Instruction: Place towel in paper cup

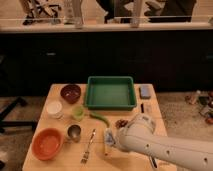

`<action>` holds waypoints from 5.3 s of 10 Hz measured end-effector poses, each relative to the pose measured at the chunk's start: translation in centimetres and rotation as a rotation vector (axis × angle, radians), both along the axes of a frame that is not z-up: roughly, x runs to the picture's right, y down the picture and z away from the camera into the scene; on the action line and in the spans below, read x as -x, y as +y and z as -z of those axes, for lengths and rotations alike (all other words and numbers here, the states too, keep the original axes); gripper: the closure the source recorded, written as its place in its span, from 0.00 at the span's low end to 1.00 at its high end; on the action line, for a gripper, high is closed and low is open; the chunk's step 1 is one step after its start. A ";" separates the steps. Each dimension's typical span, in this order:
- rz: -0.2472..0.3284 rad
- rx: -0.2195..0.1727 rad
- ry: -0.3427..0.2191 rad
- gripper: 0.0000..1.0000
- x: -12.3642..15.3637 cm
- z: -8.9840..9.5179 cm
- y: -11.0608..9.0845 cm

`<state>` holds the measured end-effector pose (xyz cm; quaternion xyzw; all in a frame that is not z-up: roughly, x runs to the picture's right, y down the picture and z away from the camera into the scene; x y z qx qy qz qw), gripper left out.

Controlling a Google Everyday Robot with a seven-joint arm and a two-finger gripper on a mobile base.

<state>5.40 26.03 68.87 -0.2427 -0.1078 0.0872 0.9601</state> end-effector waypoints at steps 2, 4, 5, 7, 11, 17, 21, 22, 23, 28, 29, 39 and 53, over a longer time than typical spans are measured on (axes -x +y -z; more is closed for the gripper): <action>0.000 0.000 0.000 1.00 0.0 0.0 0.0; 0.000 -0.001 -0.001 1.00 0.0 0.0 0.0; 0.003 -0.004 -0.001 1.00 0.1 0.0 -0.1; 0.042 -0.026 -0.016 1.00 1.5 -0.4 -1.5; 0.084 -0.055 -0.036 1.00 3.6 -0.9 -3.8; 0.130 -0.081 -0.075 1.00 5.7 -1.3 -5.8; 0.168 -0.073 -0.116 1.00 8.6 -2.1 -6.6; 0.176 -0.073 -0.124 1.00 9.2 -2.1 -6.7; 0.182 -0.073 -0.129 1.00 9.7 -2.2 -6.8; 0.216 -0.080 -0.157 1.00 12.8 -2.3 -7.7; 0.218 -0.083 -0.161 1.00 13.2 -2.3 -7.9; 0.196 -0.056 -0.263 1.00 18.7 -2.7 -9.9; 0.139 -0.025 -0.330 1.00 20.3 -3.3 -11.3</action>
